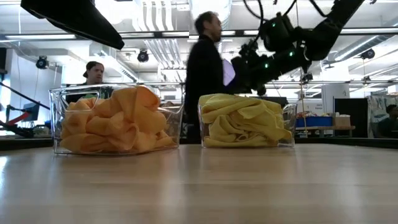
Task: Sort microfiber towel by color & place in baskets
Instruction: Put the yellow microfiber towel into the right transparent bin
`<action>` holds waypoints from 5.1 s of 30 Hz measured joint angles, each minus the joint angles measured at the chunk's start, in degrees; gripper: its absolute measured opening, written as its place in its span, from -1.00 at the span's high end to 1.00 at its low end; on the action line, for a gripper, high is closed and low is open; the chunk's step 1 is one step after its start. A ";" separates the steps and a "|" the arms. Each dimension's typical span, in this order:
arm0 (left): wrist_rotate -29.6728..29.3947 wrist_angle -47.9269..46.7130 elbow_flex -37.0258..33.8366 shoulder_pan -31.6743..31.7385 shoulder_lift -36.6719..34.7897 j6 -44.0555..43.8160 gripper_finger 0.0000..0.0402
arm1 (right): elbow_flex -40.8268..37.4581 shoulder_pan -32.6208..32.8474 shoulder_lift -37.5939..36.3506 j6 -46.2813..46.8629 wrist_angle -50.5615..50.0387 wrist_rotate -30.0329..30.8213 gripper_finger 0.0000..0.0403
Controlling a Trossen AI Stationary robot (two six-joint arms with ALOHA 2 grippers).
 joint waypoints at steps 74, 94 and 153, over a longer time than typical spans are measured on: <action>1.45 0.16 -0.44 0.00 0.00 -1.05 0.27 | 1.75 -4.98 14.17 5.77 0.51 -8.93 0.95; 1.51 0.17 -0.44 0.00 0.00 -1.29 0.27 | 1.95 -4.98 -0.95 3.16 -12.60 -1.91 0.95; 1.46 0.17 -0.44 0.02 0.00 -1.51 0.27 | 1.92 5.99 -19.07 12.33 -40.09 -1.85 0.96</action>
